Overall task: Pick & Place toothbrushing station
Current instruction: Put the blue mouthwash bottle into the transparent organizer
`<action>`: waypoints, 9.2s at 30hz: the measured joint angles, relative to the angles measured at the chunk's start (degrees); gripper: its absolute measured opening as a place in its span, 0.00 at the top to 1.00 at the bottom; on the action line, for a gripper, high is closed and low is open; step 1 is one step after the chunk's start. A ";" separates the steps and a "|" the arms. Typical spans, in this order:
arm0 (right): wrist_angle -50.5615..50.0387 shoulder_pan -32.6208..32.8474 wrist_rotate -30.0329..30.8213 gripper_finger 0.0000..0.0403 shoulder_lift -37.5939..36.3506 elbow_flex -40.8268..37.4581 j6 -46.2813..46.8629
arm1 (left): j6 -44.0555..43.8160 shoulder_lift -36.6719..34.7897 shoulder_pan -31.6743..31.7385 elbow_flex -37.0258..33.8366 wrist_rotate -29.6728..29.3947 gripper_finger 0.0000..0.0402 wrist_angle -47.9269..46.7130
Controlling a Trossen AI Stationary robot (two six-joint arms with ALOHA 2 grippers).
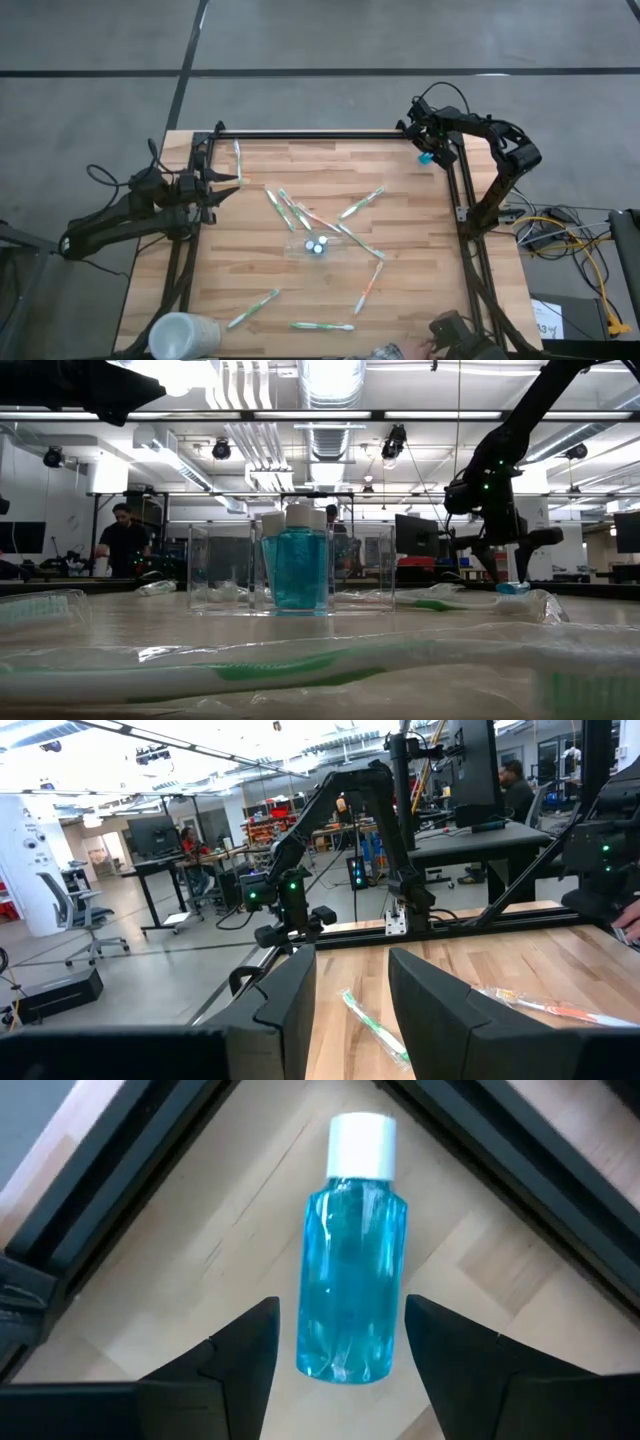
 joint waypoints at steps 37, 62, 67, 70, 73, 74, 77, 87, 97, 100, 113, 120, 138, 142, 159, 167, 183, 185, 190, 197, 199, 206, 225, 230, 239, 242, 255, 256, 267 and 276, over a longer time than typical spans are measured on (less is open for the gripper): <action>-0.13 2.64 -8.41 0.47 -0.26 4.78 0.82 | 0.00 0.00 0.00 0.00 0.00 0.67 0.00; -26.28 4.56 -2.10 0.47 -0.31 20.13 -5.07 | 0.00 0.00 0.00 -0.02 0.02 0.67 0.02; -27.14 5.42 0.38 0.47 -0.31 18.31 4.22 | 0.00 0.00 -0.01 0.00 0.02 0.67 0.00; -26.39 5.64 0.75 0.47 -0.31 16.17 8.78 | 0.00 0.00 -0.02 0.00 0.02 0.67 0.00; -26.20 5.64 0.75 0.47 -0.22 14.05 11.04 | 0.00 0.00 0.00 0.00 0.00 0.67 0.00; -25.49 5.64 0.75 0.47 -0.20 13.30 12.28 | -0.02 0.00 -0.01 0.00 0.01 0.67 0.01; -23.20 5.60 0.75 0.47 -0.11 11.46 16.51 | 0.00 0.00 -0.01 0.00 0.01 0.67 0.00; -13.37 5.60 6.05 0.47 -0.09 7.47 17.24 | 0.00 0.00 0.00 -0.01 0.02 0.67 0.01; -11.88 5.46 7.85 0.47 -0.09 5.29 23.12 | -0.01 0.00 0.00 -0.01 0.01 0.67 0.00; -11.25 5.14 7.80 0.47 -0.07 4.29 23.16 | -0.02 0.00 0.00 0.00 0.01 0.67 0.00; 0.60 3.50 5.89 0.47 -0.07 -1.87 23.16 | -0.01 0.00 0.00 0.00 0.01 0.67 0.02; 3.42 2.91 2.01 0.47 -0.02 -4.56 26.61 | -0.01 0.00 -0.01 0.00 0.02 0.67 0.01; 4.03 2.95 2.04 0.47 -0.02 -4.20 26.52 | 0.00 0.00 -0.01 0.00 0.02 0.67 0.00; 4.68 2.95 2.05 0.47 -0.02 -4.19 26.33 | 0.00 0.00 -0.02 0.00 0.02 0.67 0.00; 4.90 2.95 2.20 0.47 -0.04 -3.08 20.55 | -0.02 0.00 -0.02 0.00 0.02 0.67 0.02; 4.97 2.95 2.20 0.47 -0.07 -3.08 21.59 | -0.02 0.00 0.00 0.00 0.02 0.67 0.00; 4.96 2.95 2.51 0.47 -0.09 -3.13 22.66 | 0.00 0.00 -0.01 0.00 0.02 0.67 0.01; 4.93 2.93 2.52 0.47 -0.09 -3.13 24.84 | -0.02 0.00 0.00 -0.01 0.00 0.67 0.01; 4.75 2.95 2.65 0.47 -0.07 -3.26 25.31 | 0.00 0.00 0.00 0.00 0.02 0.67 0.02; 4.57 2.95 1.79 0.47 1.19 -3.65 27.83 | -0.02 0.00 -0.02 0.00 0.01 0.67 0.00; 4.64 2.95 1.58 0.48 1.36 -3.60 28.10 | 0.00 0.00 0.00 0.00 0.02 0.67 0.02; 4.68 2.95 1.44 0.56 1.53 -3.05 26.77 | -0.01 0.00 -0.01 0.00 0.02 0.67 0.00; 8.18 4.63 -0.72 0.61 1.53 -2.97 26.99 | 0.00 0.00 -0.01 0.00 0.00 0.67 0.01; 10.17 6.71 -2.41 0.62 1.55 -2.95 28.51 | 0.00 0.00 0.00 0.00 0.02 0.67 0.02; 13.08 10.98 -4.81 0.61 1.60 -2.93 30.23 | 0.00 0.00 -0.02 0.00 0.02 0.67 0.00; 14.52 12.77 -6.27 0.61 1.60 -2.93 31.07 | -0.01 0.00 0.00 0.00 0.01 0.67 0.02; 22.40 21.95 -7.39 0.60 1.62 -2.93 39.09 | 0.00 0.00 0.00 0.00 0.02 0.67 0.00; 22.61 22.67 -7.29 0.60 1.63 -2.93 39.51 | 0.00 0.00 -0.02 0.00 0.00 0.67 0.02; 23.37 30.85 -5.61 0.60 1.92 -1.99 36.66 | 0.00 0.00 0.00 0.00 0.02 0.67 0.02; 23.30 38.23 -3.90 0.61 1.92 -1.22 34.21 | 0.00 0.00 -0.01 0.00 0.01 0.67 0.01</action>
